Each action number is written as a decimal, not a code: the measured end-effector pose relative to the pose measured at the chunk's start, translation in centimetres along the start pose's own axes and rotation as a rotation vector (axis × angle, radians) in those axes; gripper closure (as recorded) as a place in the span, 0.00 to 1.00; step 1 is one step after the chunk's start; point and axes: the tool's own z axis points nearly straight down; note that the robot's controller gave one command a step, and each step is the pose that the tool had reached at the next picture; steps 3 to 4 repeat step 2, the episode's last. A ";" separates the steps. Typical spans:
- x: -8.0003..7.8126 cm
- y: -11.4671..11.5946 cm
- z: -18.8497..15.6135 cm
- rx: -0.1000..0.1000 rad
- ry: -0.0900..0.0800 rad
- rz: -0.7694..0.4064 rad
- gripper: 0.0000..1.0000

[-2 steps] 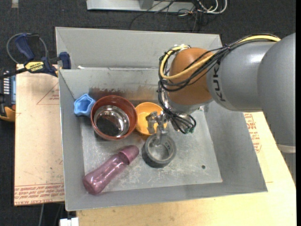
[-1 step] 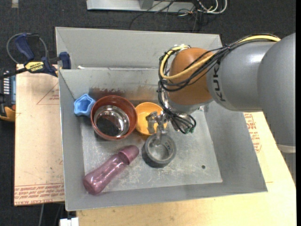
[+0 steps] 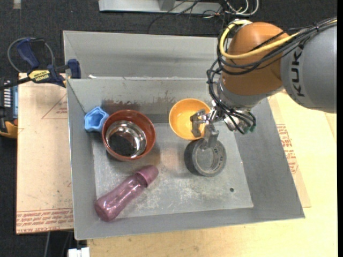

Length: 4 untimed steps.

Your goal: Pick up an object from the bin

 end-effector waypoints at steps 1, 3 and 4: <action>0.0 0.0 0.0 0.000 0.000 0.000 1.00; 0.6 1.1 4.2 -0.003 0.003 0.021 1.00; 0.6 1.1 4.2 -0.003 0.003 0.021 1.00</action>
Offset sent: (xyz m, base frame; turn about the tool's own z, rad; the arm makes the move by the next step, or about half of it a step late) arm -0.0067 0.0082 -0.0390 0.0222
